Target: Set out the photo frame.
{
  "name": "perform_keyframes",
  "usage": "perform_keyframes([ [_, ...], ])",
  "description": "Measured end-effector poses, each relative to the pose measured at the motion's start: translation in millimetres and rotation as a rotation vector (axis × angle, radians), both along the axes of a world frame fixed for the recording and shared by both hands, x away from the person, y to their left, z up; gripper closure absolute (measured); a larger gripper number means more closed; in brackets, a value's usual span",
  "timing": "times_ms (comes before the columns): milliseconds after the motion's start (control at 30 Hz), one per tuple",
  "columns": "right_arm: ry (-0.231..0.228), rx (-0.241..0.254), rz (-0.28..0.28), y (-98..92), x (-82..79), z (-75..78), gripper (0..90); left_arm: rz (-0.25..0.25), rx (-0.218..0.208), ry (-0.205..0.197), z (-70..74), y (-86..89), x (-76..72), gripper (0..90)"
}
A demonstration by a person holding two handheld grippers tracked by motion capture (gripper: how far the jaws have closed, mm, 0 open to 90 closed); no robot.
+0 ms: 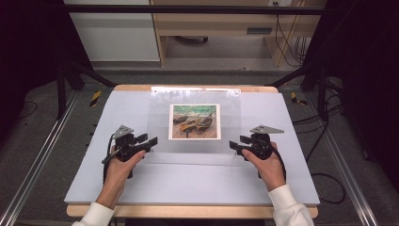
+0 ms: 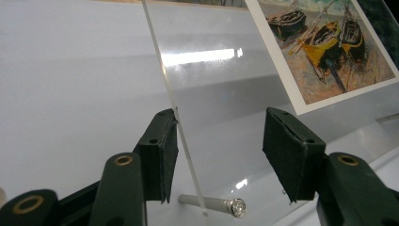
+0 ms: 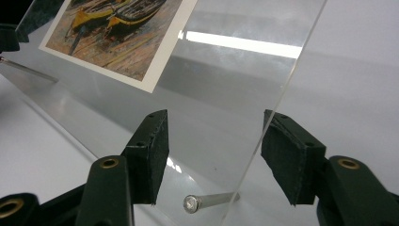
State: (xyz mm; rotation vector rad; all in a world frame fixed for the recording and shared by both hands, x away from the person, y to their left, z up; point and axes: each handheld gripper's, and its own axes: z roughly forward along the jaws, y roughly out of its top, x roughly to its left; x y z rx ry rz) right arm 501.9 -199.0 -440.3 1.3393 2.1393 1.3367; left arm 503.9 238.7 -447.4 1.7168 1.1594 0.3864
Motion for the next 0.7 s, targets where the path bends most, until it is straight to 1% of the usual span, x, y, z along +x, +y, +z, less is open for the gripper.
perform_keyframes([
  [67,0.006,0.001,-0.002,0.0,-1.7,0.4,43.2,0.001,0.007,-0.003,0.3,-0.7,-1.1,45.3],
  [200,-0.001,-0.004,-0.001,-0.4,-3.6,0.7,44.6,0.005,0.012,-0.005,0.8,-0.5,-4.0,46.3],
  [367,-0.01,-0.022,0.001,0.2,-6.9,1.4,45.6,0.007,0.022,-0.011,1.4,-0.7,-7.0,47.4],
  [700,-0.014,-0.026,-0.003,-0.4,-11.6,2.0,48.8,0.012,0.025,-0.017,1.4,-0.4,-11.7,49.5],
])
